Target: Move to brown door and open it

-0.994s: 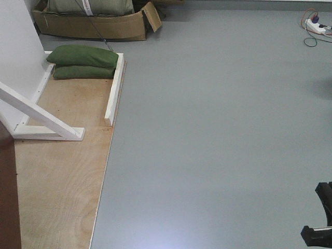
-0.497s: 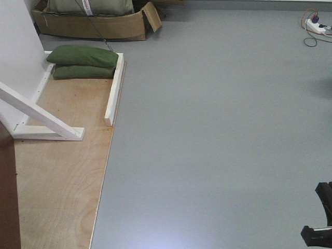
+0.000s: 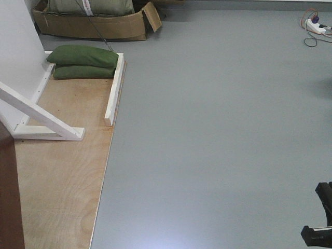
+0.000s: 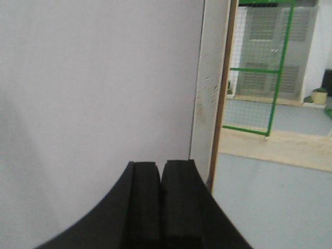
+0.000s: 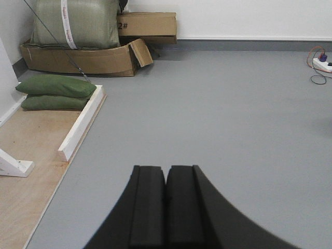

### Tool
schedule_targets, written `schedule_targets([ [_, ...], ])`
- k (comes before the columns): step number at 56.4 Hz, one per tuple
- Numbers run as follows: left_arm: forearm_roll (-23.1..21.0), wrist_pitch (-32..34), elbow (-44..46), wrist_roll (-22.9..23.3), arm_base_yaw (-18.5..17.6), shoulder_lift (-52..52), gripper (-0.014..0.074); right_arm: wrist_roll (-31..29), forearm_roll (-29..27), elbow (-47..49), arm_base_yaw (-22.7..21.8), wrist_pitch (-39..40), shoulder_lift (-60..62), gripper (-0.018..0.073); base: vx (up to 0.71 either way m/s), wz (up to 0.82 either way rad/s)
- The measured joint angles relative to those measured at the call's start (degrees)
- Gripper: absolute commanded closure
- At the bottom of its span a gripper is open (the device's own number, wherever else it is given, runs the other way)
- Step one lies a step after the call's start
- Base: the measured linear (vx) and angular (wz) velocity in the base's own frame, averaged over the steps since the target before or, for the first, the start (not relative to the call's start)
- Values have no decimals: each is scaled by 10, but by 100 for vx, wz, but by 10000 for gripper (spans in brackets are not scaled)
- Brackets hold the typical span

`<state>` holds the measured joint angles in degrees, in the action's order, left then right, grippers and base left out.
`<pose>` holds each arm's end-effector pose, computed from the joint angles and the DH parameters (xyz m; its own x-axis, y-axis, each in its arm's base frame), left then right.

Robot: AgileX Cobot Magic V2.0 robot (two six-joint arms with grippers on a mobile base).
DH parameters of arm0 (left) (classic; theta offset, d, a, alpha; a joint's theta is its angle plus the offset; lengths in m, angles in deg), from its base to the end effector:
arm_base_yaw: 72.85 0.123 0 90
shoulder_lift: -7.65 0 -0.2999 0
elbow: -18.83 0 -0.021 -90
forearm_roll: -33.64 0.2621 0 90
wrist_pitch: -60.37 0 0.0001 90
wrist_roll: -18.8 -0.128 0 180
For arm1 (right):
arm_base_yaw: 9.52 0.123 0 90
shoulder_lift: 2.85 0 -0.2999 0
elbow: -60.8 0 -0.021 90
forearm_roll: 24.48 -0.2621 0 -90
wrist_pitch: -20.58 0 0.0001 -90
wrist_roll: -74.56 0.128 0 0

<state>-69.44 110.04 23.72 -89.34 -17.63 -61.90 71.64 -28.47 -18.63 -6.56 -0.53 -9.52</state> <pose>0.0403 0.2246 0.5507 0.1302 0.1545 -0.9794 -0.9635 -0.2135 -0.1618 0.0841 0.0076 0.1588 -0.2957 -0.0013 -0.9553 -0.0714 0.9972 0.0208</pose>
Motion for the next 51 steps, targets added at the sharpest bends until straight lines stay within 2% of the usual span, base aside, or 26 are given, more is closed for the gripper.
schedule_targets([
  [19,7,-172,0,142,1,17,530,0,0,0,0,0,0,559,0,0],
  [42,22,-428,0,381,1,11,530,0,0,0,0,0,0,559,0,0],
  [51,28,-500,0,456,-26,1,530,0,0,0,0,0,0,559,0,0],
])
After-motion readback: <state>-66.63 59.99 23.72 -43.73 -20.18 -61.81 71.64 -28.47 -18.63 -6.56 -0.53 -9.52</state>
